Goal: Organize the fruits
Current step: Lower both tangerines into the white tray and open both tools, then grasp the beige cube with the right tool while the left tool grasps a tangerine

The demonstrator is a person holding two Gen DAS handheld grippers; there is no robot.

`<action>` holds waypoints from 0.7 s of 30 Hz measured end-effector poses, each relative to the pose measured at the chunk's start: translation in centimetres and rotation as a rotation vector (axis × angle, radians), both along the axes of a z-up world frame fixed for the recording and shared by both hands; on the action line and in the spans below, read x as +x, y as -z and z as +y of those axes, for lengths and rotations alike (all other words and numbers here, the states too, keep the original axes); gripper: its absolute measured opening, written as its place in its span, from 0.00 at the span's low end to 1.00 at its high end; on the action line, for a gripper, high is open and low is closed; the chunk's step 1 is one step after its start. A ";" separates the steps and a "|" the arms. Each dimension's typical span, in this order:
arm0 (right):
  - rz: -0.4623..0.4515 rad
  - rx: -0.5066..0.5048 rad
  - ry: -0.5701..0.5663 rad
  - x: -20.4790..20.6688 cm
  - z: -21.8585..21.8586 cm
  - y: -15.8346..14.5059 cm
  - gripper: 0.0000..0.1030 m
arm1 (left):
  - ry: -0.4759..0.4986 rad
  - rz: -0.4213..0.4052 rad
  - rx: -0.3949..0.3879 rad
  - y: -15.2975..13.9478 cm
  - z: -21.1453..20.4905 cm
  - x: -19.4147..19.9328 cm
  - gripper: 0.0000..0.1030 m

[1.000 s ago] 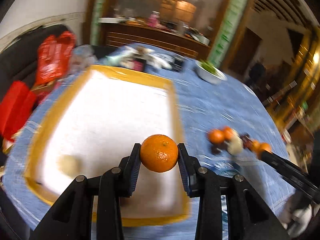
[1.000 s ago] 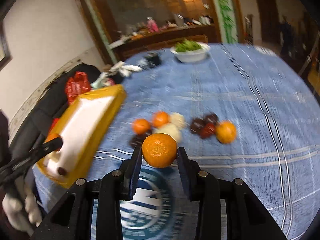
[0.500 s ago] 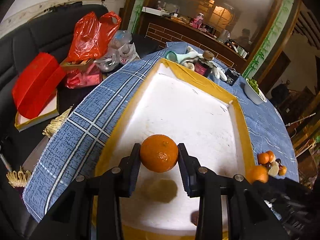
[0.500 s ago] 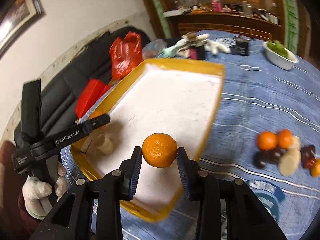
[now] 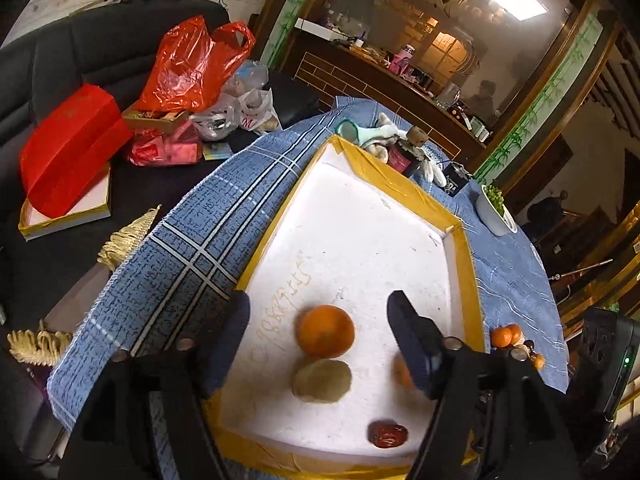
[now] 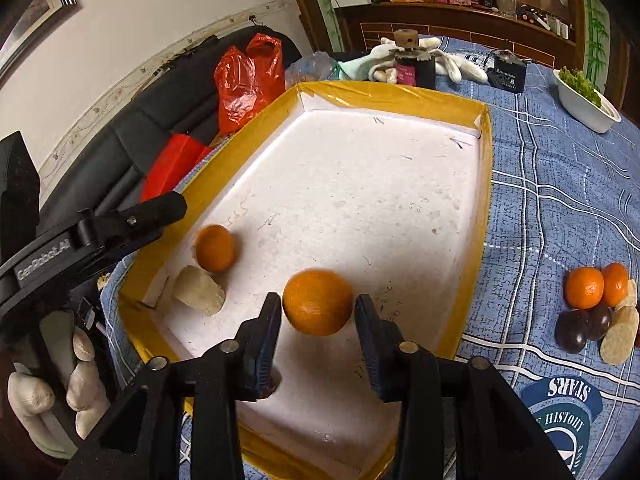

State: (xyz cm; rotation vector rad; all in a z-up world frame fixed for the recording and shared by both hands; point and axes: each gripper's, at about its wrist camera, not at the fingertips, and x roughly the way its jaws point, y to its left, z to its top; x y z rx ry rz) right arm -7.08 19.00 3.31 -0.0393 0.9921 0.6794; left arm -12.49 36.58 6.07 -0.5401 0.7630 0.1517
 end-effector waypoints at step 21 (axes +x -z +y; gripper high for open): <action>-0.093 0.146 0.525 -3.6 -28.5 -4.0 0.56 | 0.341 -0.042 -0.020 -3.3 -13.6 -0.1 0.81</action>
